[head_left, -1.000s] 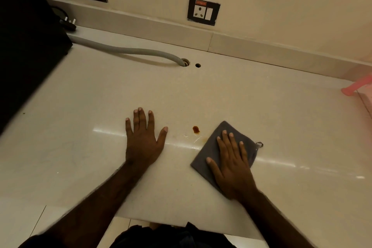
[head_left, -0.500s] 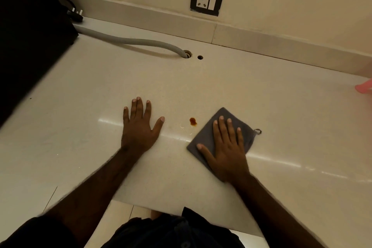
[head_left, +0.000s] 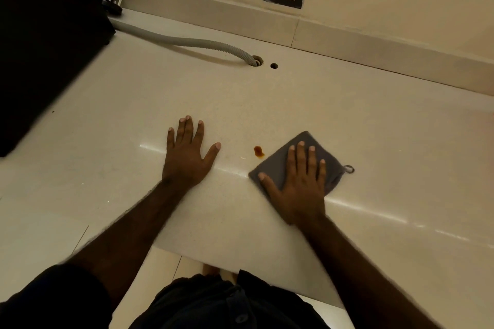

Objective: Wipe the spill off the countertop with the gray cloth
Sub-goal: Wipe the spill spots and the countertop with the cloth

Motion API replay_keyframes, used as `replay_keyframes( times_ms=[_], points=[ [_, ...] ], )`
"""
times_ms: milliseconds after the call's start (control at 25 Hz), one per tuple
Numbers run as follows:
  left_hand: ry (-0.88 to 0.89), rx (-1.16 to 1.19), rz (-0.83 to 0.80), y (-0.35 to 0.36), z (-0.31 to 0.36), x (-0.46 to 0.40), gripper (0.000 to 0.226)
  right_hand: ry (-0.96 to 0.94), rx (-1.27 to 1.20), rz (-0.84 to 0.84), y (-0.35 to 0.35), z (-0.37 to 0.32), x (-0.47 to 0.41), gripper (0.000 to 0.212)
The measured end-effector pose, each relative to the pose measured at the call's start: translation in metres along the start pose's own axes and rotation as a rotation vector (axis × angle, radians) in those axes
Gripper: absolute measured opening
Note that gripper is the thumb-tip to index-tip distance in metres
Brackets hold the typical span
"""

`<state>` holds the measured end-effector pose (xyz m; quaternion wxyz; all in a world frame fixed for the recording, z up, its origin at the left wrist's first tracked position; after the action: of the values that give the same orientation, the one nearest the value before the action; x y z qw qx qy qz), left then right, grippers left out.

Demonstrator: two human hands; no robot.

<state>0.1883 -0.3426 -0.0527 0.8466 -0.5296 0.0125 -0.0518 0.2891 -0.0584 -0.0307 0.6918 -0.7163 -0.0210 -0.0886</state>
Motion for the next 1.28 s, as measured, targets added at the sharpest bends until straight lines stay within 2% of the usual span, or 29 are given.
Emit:
replay_keyframes(
  times_ms=[80, 160, 280, 400, 520, 640, 760, 840, 1000, 1120, 1200, 1280],
  points=[
    [0.005, 0.007, 0.01, 0.0, -0.002, 0.001, 0.089, -0.113, 0.018, 0.035, 0.011, 0.014, 0.034, 0.112],
    [0.005, 0.011, 0.02, 0.0, -0.001, 0.001, 0.089, -0.118, 0.049, 0.034, 0.008, 0.045, 0.038, 0.11],
    [0.006, 0.001, 0.023, 0.001, -0.002, 0.0, 0.087, 0.063, 0.04, -0.043, -0.011, 0.059, 0.002, 0.112],
    [0.004, -0.001, 0.018, 0.002, -0.003, 0.0, 0.087, 0.151, -0.019, -0.024, -0.017, 0.013, -0.015, 0.114],
    [0.008, -0.006, 0.018, 0.001, -0.002, 0.0, 0.088, 0.004, -0.021, 0.017, 0.005, -0.02, 0.028, 0.117],
    [-0.001, -0.003, 0.008, 0.0, -0.002, 0.001, 0.09, -0.091, 0.033, 0.071, 0.017, 0.013, 0.061, 0.114],
    [-0.001, 0.006, 0.011, 0.0, -0.002, 0.001, 0.09, 0.053, 0.05, 0.029, 0.002, 0.046, 0.028, 0.114],
    [0.003, -0.002, 0.003, 0.0, -0.002, 0.001, 0.089, 0.122, 0.03, -0.008, -0.009, 0.034, -0.003, 0.117],
    [0.007, -0.003, -0.001, -0.002, -0.001, 0.001, 0.089, -0.11, 0.037, 0.019, 0.0, -0.009, 0.018, 0.117],
    [0.008, 0.003, 0.0, -0.004, 0.0, 0.002, 0.089, -0.26, 0.048, 0.056, 0.017, 0.028, 0.061, 0.111],
    [0.008, 0.009, -0.001, -0.004, 0.001, 0.003, 0.089, -0.225, 0.052, 0.033, 0.017, 0.069, 0.058, 0.11],
    [0.009, 0.01, 0.001, -0.006, 0.002, 0.003, 0.088, -0.109, 0.076, 0.007, 0.007, 0.087, 0.035, 0.111]
  ],
)
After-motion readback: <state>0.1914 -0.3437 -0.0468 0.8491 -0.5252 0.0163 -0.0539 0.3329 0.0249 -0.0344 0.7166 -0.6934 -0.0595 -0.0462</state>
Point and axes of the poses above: each hand's wrist, its own x-axis away from the middle knuckle, its own y-axis out of the palm, z = x × y, the point moved 1 cm from there along -x, towards the middle knuckle, and after that the axes turned 12 degrees about x, right-handed, at the moved point
